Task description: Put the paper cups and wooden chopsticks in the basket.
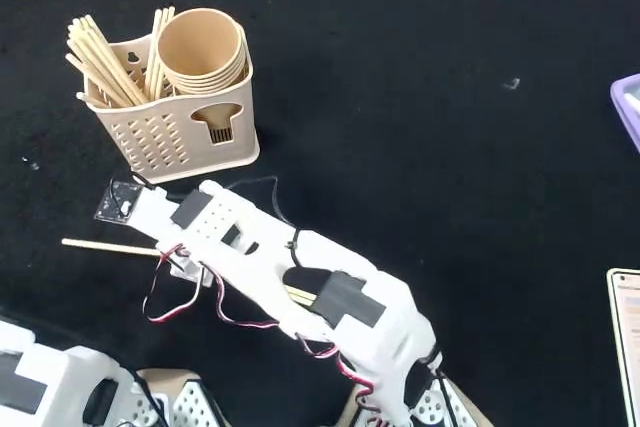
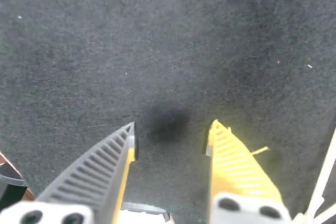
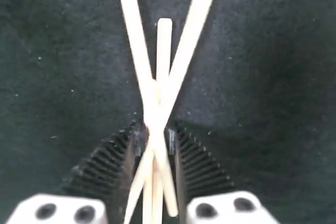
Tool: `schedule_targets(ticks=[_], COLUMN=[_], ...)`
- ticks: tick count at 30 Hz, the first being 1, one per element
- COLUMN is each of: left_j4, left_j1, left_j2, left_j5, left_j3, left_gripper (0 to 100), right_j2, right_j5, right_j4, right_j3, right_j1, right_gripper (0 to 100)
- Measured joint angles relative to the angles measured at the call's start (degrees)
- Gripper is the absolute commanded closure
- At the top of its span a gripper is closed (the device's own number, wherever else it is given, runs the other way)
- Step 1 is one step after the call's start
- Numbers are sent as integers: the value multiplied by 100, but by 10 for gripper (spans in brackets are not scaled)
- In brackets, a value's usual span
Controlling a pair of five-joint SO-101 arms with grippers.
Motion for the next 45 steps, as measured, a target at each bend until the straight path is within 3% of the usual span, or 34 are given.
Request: schedule_targets(ticks=[6,12,19,25,32,37,45], left_j4=[0,0,0,0,0,0,0], left_j1=[0,0,0,0,0,0,0], left_j2=[0,0,0,0,0,0,0], left_j5=[0,0,0,0,0,0,0], left_j3=[0,0,0,0,0,0,0], left_gripper=[777,777,777,777,777,777,777], right_j2=[0,-510,-1152,-1187,-1011,-870,-853], right_j5=[-9,-18,-70,-158,-352,-360,-352], right_j4=[97,97,-220,-132,-545,-510,-457], right_j3=[26,695,1538,1547,1547,1345,1266], right_j1=[0,-70,-255,-246,-246,-193,-202], right_gripper=[982,795,802,736,796,993,988])
